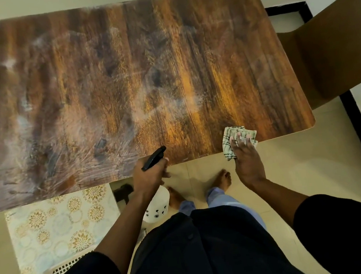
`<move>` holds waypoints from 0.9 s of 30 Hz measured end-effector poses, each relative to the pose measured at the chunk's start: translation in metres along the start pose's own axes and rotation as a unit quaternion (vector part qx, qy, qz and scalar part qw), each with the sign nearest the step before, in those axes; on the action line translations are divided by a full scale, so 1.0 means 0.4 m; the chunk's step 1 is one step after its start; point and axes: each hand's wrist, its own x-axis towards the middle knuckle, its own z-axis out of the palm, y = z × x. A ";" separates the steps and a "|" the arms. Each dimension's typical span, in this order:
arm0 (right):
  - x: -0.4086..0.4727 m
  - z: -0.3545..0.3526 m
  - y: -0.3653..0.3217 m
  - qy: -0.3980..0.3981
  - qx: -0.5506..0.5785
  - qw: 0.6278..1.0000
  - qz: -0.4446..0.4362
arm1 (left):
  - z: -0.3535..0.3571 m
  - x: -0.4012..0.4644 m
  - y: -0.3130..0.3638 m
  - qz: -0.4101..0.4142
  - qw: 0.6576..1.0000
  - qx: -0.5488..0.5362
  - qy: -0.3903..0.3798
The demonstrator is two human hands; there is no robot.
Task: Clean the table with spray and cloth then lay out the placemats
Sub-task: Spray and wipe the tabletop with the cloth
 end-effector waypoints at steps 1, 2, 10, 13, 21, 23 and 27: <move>-0.002 0.005 -0.012 0.006 0.002 1.000 0.007 | 0.000 0.001 -0.002 -0.002 1.000 -0.001 0.000; -0.004 0.013 -0.024 0.011 -0.003 1.000 0.005 | -0.001 0.001 -0.004 -0.004 1.000 -0.003 0.000; -0.019 0.085 -0.247 -0.055 -0.035 0.967 -0.245 | -0.044 -0.016 -0.014 -0.006 0.999 -0.007 0.033; -0.003 0.097 -0.354 -0.075 -0.023 0.947 -0.310 | -0.072 -0.029 -0.011 -0.005 0.998 -0.010 0.059; 0.049 0.062 -0.343 -0.074 -0.034 0.933 -0.349 | -0.128 -0.046 -0.017 -0.021 0.995 -0.049 0.086; 0.058 0.046 -0.301 -0.066 -0.037 0.940 -0.332 | -0.129 -0.047 -0.014 -0.016 0.994 -0.062 0.088; 0.056 0.018 -0.215 -0.059 -0.034 0.951 -0.302 | -0.133 -0.048 -0.044 -0.015 0.993 -0.071 0.096</move>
